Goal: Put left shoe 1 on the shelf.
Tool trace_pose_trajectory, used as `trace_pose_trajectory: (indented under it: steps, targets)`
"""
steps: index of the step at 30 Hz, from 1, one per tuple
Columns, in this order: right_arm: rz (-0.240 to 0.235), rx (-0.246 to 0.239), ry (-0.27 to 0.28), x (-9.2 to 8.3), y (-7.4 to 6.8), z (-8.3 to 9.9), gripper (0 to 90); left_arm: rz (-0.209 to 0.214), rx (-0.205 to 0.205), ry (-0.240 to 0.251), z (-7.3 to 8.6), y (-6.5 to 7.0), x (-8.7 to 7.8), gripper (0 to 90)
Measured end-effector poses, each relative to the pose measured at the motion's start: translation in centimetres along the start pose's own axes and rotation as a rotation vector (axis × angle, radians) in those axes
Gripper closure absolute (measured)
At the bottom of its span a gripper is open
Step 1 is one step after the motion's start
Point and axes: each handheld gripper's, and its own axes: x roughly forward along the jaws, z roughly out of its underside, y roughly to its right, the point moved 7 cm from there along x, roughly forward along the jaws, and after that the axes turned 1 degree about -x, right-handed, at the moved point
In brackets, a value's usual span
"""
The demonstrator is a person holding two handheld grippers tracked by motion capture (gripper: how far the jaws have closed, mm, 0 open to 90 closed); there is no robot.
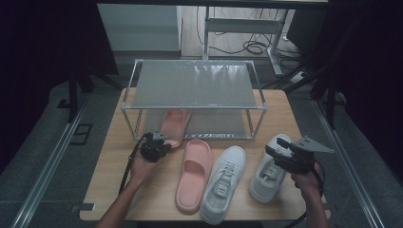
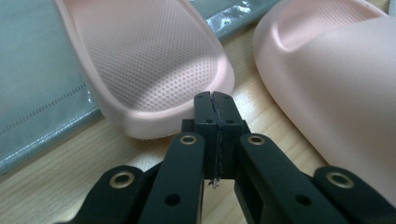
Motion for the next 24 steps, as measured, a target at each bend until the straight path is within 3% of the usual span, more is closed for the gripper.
trace_pose_trajectory:
  steps: [15, 24]
  targets:
    - [-0.001, -0.003, -0.004, 0.1, 0.0, 0.1, 41.1, -0.034, 0.013, -0.010, -2.1, -0.4, 2.3, 90.0]
    - [0.000, -0.001, -0.004, 0.1, 0.1, 0.1, 41.1, -0.039, -0.015, 0.013, -2.8, -0.8, 3.4, 90.0]
